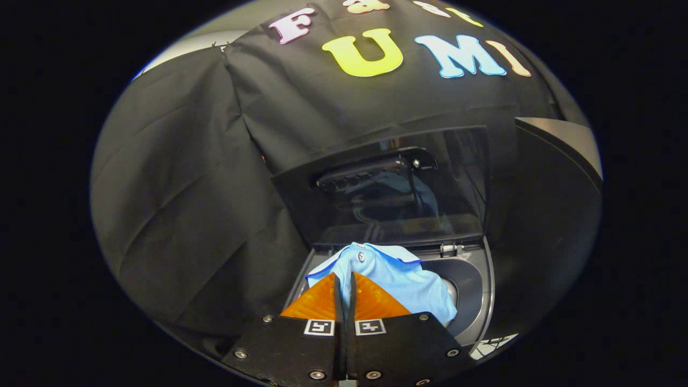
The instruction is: Put the clothes into the washing machine and then close the washing machine lid.
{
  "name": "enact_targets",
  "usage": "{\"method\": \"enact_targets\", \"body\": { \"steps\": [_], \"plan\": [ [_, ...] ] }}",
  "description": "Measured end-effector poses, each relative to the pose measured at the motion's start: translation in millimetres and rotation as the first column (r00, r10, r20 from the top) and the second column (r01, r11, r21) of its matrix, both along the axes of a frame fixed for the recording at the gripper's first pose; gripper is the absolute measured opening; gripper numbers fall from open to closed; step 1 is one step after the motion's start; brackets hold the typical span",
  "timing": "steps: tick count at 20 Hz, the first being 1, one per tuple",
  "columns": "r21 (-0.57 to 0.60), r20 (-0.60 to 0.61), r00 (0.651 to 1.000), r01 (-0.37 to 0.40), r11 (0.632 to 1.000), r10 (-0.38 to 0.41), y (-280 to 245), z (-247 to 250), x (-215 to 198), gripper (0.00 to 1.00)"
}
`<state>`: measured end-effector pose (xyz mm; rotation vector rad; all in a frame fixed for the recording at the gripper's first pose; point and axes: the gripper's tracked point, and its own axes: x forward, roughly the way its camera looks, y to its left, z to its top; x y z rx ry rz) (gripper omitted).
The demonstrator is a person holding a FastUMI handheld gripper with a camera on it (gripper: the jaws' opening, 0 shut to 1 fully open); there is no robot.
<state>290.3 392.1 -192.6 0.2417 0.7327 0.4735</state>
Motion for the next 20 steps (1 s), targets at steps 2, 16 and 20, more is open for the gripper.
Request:
{"method": "enact_targets", "body": {
  "steps": [2, 16, 20],
  "plan": [
    [-0.044, -0.022, 1.000, 0.009, 0.999, -0.010, -1, -20, -1, 0.02],
    [-0.191, -0.063, 0.994, 0.072, 0.979, -0.085, -15, -79, -14, 0.96],
    [-0.189, 0.075, 0.994, 0.096, 0.977, -0.083, -15, -48, -4, 0.96]
  ]
}}
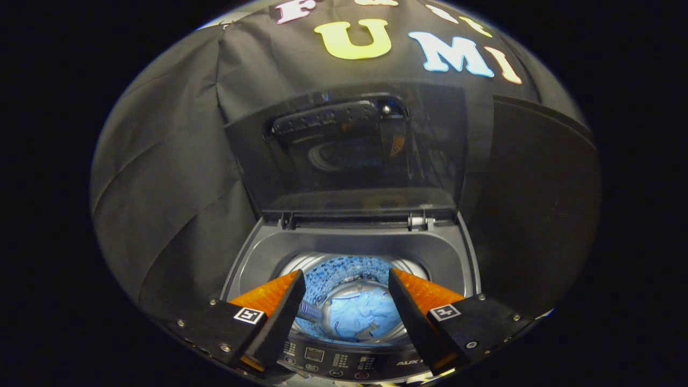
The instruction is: Put the clothes into the washing machine and then close the washing machine lid.
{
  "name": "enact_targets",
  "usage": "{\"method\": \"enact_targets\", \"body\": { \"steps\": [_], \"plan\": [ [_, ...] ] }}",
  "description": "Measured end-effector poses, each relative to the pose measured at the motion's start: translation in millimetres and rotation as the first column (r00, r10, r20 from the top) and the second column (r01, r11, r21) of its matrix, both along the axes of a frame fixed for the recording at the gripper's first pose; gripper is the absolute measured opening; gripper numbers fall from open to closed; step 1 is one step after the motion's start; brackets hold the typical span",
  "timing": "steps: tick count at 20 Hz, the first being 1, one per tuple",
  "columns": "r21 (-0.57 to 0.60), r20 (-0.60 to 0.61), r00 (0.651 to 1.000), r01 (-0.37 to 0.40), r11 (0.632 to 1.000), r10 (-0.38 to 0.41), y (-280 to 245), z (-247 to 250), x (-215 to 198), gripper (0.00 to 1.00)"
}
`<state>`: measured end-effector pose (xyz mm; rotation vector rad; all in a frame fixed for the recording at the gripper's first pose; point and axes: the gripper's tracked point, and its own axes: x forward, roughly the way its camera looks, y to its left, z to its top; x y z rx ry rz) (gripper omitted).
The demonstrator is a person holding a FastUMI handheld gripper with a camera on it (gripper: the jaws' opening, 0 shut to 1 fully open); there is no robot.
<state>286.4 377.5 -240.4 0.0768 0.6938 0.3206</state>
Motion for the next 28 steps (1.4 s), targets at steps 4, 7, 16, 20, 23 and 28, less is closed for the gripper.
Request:
{"method": "enact_targets", "body": {
  "steps": [4, 7, 16, 20, 23, 28],
  "plan": [
    [-0.005, 0.196, 0.981, 0.005, 1.000, -0.004, -1, 62, 24, 0.96],
    [0.021, 0.321, 0.947, 0.032, 0.999, -0.037, 1, 97, 38, 0.95],
    [0.089, 0.474, 0.868, 0.123, 0.988, -0.151, 13, 155, 119, 0.96],
    [0.097, 0.483, 0.857, 0.152, 0.984, -0.180, 28, 164, 156, 0.95],
    [0.085, 0.474, 0.862, 0.158, 0.984, -0.179, 43, 164, 187, 0.95],
    [0.068, 0.390, 0.898, 0.194, 0.979, -0.206, 52, 136, 225, 0.96]
  ]
}}
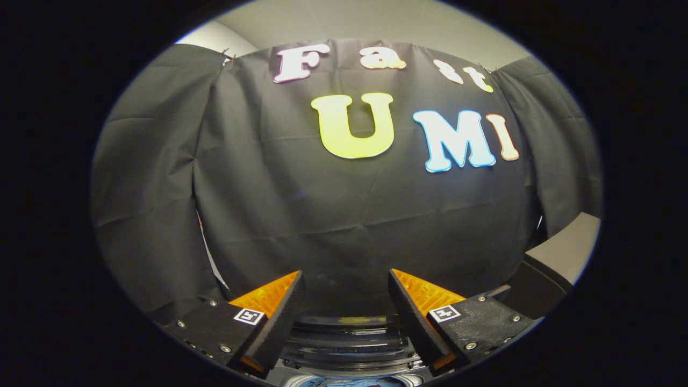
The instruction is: Put the clothes into the washing machine and then close the washing machine lid.
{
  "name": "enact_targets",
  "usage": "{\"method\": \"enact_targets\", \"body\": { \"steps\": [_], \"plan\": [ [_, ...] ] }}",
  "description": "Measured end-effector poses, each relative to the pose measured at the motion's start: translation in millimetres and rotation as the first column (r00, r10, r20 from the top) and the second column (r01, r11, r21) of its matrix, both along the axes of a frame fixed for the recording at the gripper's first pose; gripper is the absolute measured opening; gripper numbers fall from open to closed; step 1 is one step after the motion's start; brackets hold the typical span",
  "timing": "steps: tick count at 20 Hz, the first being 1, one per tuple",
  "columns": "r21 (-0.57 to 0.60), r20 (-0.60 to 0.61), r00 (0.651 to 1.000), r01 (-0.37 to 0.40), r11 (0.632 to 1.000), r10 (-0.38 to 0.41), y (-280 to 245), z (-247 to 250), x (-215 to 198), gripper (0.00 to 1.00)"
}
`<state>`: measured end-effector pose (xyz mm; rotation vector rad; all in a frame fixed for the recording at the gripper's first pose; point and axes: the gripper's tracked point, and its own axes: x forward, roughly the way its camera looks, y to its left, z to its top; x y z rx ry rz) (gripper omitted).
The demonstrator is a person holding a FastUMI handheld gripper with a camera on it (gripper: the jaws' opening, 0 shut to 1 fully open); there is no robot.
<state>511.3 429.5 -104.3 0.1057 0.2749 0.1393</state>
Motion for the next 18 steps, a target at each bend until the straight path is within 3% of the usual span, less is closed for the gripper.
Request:
{"method": "enact_targets", "body": {
  "steps": [2, 8, 18],
  "plan": [
    [0.008, -0.061, 0.998, 0.012, 1.000, -0.011, 2, -16, 6, 0.96],
    [-0.098, -0.033, 0.999, 0.010, 0.995, -0.014, 5, -15, -2, 0.96],
    [-0.092, 0.020, 1.000, 0.024, 0.995, -0.023, 3, -14, -64, 0.96]
  ]
}}
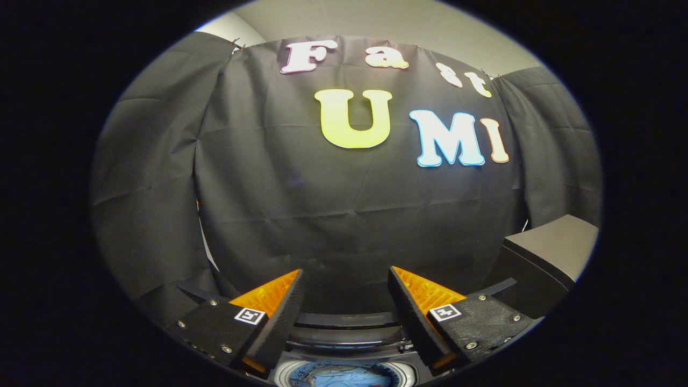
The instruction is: Put the clothes into the washing machine and then close the washing machine lid.
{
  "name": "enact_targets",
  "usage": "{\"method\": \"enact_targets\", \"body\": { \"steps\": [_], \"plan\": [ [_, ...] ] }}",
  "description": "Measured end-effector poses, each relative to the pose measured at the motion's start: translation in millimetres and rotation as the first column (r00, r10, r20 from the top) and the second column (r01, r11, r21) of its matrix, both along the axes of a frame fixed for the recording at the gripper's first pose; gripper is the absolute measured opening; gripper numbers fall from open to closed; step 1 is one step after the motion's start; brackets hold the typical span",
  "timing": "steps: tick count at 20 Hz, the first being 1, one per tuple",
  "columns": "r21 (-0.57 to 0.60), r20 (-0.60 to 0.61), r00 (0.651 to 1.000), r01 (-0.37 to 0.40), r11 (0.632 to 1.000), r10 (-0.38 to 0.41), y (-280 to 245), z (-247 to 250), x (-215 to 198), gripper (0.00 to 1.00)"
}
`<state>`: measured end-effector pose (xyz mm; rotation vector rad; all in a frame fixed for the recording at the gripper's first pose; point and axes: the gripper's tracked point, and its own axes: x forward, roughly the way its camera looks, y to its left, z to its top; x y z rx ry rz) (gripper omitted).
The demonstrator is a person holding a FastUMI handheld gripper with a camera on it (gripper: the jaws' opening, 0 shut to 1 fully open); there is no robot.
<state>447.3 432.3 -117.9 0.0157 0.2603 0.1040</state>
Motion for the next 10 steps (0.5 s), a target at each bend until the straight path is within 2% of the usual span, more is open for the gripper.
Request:
{"method": "enact_targets", "body": {
  "steps": [10],
  "plan": [
    [0.001, 0.039, 0.999, -0.019, 1.000, 0.019, -2, -10, -55, 0.95]
  ]
}}
